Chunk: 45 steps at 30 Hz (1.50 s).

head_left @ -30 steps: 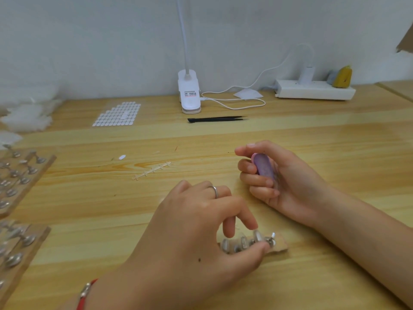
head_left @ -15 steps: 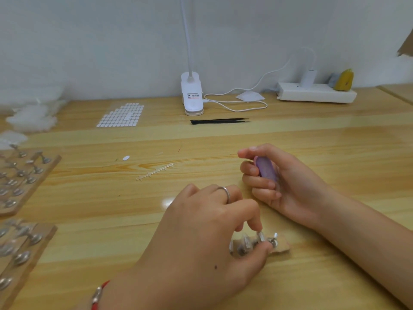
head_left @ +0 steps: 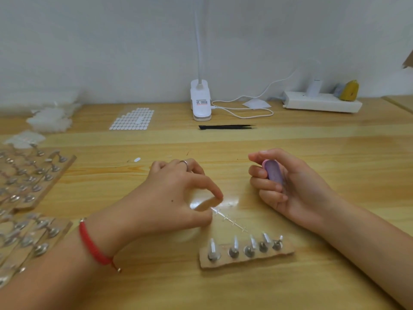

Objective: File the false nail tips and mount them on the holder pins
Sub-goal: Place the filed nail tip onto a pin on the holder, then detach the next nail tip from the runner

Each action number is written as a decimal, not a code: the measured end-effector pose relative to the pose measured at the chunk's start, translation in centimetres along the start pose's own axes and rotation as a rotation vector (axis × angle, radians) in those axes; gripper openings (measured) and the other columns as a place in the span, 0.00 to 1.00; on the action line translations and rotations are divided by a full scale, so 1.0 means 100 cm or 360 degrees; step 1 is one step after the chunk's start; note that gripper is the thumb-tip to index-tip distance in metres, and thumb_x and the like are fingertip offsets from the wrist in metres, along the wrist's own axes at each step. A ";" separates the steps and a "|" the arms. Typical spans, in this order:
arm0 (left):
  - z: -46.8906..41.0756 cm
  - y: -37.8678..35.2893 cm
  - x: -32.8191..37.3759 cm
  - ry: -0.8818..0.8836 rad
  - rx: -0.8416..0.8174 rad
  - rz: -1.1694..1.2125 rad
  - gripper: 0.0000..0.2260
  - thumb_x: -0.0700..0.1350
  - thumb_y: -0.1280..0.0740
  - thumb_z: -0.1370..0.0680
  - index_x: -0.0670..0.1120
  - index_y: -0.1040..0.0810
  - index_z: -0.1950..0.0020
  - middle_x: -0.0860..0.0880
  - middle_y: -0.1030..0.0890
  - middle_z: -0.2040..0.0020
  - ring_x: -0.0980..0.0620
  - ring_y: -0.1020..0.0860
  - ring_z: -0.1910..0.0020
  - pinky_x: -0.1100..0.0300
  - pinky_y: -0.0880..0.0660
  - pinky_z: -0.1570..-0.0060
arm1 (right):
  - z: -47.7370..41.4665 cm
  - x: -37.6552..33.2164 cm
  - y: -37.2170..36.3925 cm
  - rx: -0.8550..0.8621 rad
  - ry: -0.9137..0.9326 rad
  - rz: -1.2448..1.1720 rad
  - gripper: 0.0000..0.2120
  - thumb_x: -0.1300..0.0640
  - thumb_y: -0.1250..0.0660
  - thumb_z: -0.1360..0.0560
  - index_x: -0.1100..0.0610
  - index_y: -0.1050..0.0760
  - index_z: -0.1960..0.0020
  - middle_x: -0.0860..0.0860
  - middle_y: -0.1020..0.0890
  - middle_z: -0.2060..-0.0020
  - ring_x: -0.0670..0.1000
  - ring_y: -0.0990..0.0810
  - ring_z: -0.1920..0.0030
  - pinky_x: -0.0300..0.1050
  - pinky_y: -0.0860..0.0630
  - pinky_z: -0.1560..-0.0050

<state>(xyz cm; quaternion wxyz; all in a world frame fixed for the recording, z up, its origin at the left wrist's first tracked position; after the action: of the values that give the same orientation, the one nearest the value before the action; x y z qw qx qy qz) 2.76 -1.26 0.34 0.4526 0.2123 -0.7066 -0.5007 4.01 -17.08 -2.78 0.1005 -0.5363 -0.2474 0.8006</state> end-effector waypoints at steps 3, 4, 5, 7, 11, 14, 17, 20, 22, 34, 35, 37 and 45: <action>-0.003 0.000 -0.003 -0.0037 0.0023 0.0023 0.16 0.68 0.39 0.36 0.69 0.23 0.51 0.64 0.28 0.50 0.69 0.34 0.44 0.62 0.42 0.39 | -0.001 0.001 0.000 -0.0002 0.0001 0.0018 0.09 0.56 0.33 0.32 0.58 0.25 0.54 0.49 0.32 0.70 0.44 0.43 0.75 0.34 0.49 0.81; -0.004 -0.001 -0.005 -0.0029 0.0017 0.0078 0.15 0.67 0.37 0.36 0.67 0.22 0.52 0.65 0.26 0.51 0.66 0.31 0.44 0.60 0.38 0.40 | -0.001 0.001 0.000 -0.0002 0.0001 0.0014 0.09 0.56 0.33 0.32 0.58 0.25 0.54 0.49 0.32 0.70 0.44 0.43 0.75 0.34 0.48 0.81; -0.004 -0.002 -0.007 -0.0012 0.0025 0.0162 0.14 0.65 0.35 0.36 0.65 0.21 0.53 0.64 0.25 0.51 0.65 0.29 0.46 0.60 0.34 0.41 | -0.001 0.001 0.001 -0.0002 0.0003 0.0006 0.09 0.56 0.33 0.32 0.58 0.25 0.54 0.49 0.32 0.70 0.44 0.42 0.75 0.34 0.48 0.81; -0.004 -0.001 -0.009 0.0030 0.0095 0.0400 0.09 0.57 0.28 0.34 0.60 0.21 0.56 0.62 0.21 0.54 0.62 0.24 0.51 0.62 0.27 0.48 | -0.001 0.001 0.001 -0.0008 0.0005 -0.0004 0.09 0.56 0.33 0.32 0.58 0.25 0.53 0.50 0.32 0.70 0.44 0.42 0.75 0.33 0.47 0.81; -0.002 0.012 0.001 -0.0090 0.0374 0.0572 0.07 0.43 0.25 0.29 0.55 0.20 0.60 0.59 0.19 0.62 0.57 0.22 0.63 0.68 0.27 0.58 | -0.001 0.002 -0.002 -0.0054 0.0018 0.0050 0.09 0.56 0.33 0.32 0.58 0.23 0.53 0.49 0.31 0.69 0.44 0.41 0.75 0.34 0.47 0.79; 0.005 0.032 0.019 -0.0338 0.0678 0.0406 0.03 0.48 0.26 0.29 0.53 0.19 0.59 0.58 0.19 0.60 0.56 0.21 0.62 0.58 0.29 0.50 | -0.001 0.006 -0.011 -0.0126 0.0036 0.0242 0.11 0.55 0.32 0.32 0.56 0.18 0.51 0.50 0.26 0.65 0.44 0.38 0.73 0.36 0.44 0.76; 0.009 0.038 0.024 -0.0397 0.0802 0.0365 0.05 0.51 0.30 0.29 0.51 0.19 0.60 0.59 0.19 0.58 0.58 0.20 0.58 0.50 0.31 0.46 | 0.000 0.007 -0.015 -0.0139 0.0070 0.0466 0.17 0.56 0.31 0.33 0.57 0.19 0.44 0.49 0.23 0.62 0.44 0.37 0.72 0.35 0.44 0.77; 0.013 0.040 0.029 -0.0486 0.0865 0.0381 0.05 0.50 0.29 0.29 0.50 0.18 0.60 0.58 0.19 0.59 0.59 0.20 0.57 0.46 0.29 0.47 | 0.002 0.004 -0.014 -0.0150 0.0085 0.0582 0.18 0.57 0.30 0.33 0.56 0.19 0.43 0.49 0.20 0.60 0.43 0.38 0.75 0.33 0.43 0.78; 0.015 0.043 0.029 -0.0497 0.0934 0.0477 0.04 0.50 0.28 0.29 0.50 0.18 0.59 0.58 0.18 0.59 0.58 0.19 0.57 0.46 0.28 0.47 | 0.003 0.004 -0.013 -0.0172 0.0024 0.0510 0.15 0.56 0.29 0.33 0.54 0.17 0.46 0.48 0.17 0.61 0.42 0.39 0.78 0.32 0.40 0.80; 0.009 0.027 0.020 -0.0172 0.0806 0.0745 0.11 0.56 0.27 0.32 0.57 0.19 0.52 0.60 0.18 0.51 0.60 0.21 0.48 0.66 0.30 0.44 | 0.004 0.002 -0.019 -0.0256 0.0118 0.0486 0.15 0.58 0.24 0.35 0.49 0.16 0.49 0.49 0.20 0.66 0.42 0.38 0.79 0.33 0.40 0.79; 0.008 0.024 0.016 -0.0079 0.0762 0.0830 0.12 0.58 0.26 0.33 0.57 0.18 0.53 0.61 0.18 0.51 0.62 0.21 0.47 0.73 0.32 0.46 | 0.003 0.002 -0.017 -0.0218 0.0134 0.0479 0.15 0.57 0.23 0.36 0.49 0.16 0.49 0.49 0.24 0.69 0.42 0.38 0.79 0.33 0.40 0.79; 0.005 0.019 0.008 0.0088 0.0689 0.0999 0.11 0.61 0.25 0.34 0.58 0.17 0.56 0.62 0.17 0.54 0.65 0.22 0.49 0.76 0.33 0.50 | 0.003 0.002 -0.016 -0.0185 0.0152 0.0507 0.16 0.56 0.22 0.37 0.48 0.16 0.50 0.47 0.31 0.74 0.42 0.38 0.78 0.33 0.39 0.79; -0.003 -0.007 -0.006 0.0397 0.0366 0.1582 0.12 0.57 0.26 0.37 0.52 0.14 0.60 0.53 0.16 0.63 0.61 0.21 0.65 0.73 0.27 0.65 | 0.004 0.000 -0.015 -0.0139 0.0138 0.0472 0.12 0.57 0.21 0.41 0.50 0.14 0.57 0.44 0.24 0.74 0.41 0.36 0.79 0.32 0.39 0.80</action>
<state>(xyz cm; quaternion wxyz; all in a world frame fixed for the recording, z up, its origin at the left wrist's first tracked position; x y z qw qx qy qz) 3.25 -1.22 -0.53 0.6899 -0.0423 -0.7133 -0.1158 3.51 -15.90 -1.86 -0.0317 -0.6049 -0.1956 0.7712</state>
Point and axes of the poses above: each hand's wrist, its own z-axis away from the middle knuckle, its own y-axis out of the back of the hand, x = y × z, the point moved 8 cm from there along -z, towards the middle knuckle
